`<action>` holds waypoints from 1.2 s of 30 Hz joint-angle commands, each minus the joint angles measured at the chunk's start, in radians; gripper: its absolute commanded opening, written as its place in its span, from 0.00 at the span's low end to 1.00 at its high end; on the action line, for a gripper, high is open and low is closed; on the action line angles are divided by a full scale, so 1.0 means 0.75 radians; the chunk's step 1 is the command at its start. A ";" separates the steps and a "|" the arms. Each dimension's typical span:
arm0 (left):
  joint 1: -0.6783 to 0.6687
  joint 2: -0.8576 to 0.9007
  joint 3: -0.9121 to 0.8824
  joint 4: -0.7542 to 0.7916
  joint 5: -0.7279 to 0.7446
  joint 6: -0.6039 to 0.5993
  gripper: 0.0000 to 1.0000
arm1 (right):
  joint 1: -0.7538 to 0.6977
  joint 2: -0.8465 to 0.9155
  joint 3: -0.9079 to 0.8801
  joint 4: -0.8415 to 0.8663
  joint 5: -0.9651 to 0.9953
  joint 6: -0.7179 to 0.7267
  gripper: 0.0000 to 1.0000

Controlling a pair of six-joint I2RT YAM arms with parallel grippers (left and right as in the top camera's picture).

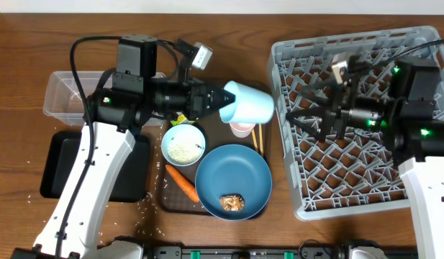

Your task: Sort waste into correct bins and load items into the dishwasher rack

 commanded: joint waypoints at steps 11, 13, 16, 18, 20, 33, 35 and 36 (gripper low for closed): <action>0.008 -0.001 0.030 0.025 0.387 0.017 0.06 | 0.290 -0.007 0.028 0.250 -0.279 -0.097 0.90; 0.008 -0.001 0.030 0.026 0.387 0.013 0.06 | 0.326 -0.007 0.028 0.254 -0.227 -0.097 0.90; 0.008 -0.001 0.030 0.025 0.387 0.013 0.06 | 0.376 -0.007 0.028 0.254 -0.166 -0.096 0.86; 0.008 -0.001 0.030 0.026 0.387 0.013 0.06 | 0.402 -0.007 0.028 0.256 -0.158 -0.091 0.74; 0.008 -0.001 0.030 0.026 0.386 0.013 0.06 | 0.415 -0.007 0.028 0.256 -0.145 -0.090 0.68; 0.137 -0.003 0.030 0.056 0.248 -0.013 0.82 | 0.230 -0.156 0.028 0.095 0.552 0.143 0.56; 0.195 -0.003 0.030 0.056 0.229 -0.044 0.84 | 0.139 -0.195 0.028 0.010 0.690 0.188 0.59; 0.222 -0.003 0.030 0.055 0.230 -0.052 0.85 | 0.083 -0.211 0.028 -0.038 0.769 0.220 0.58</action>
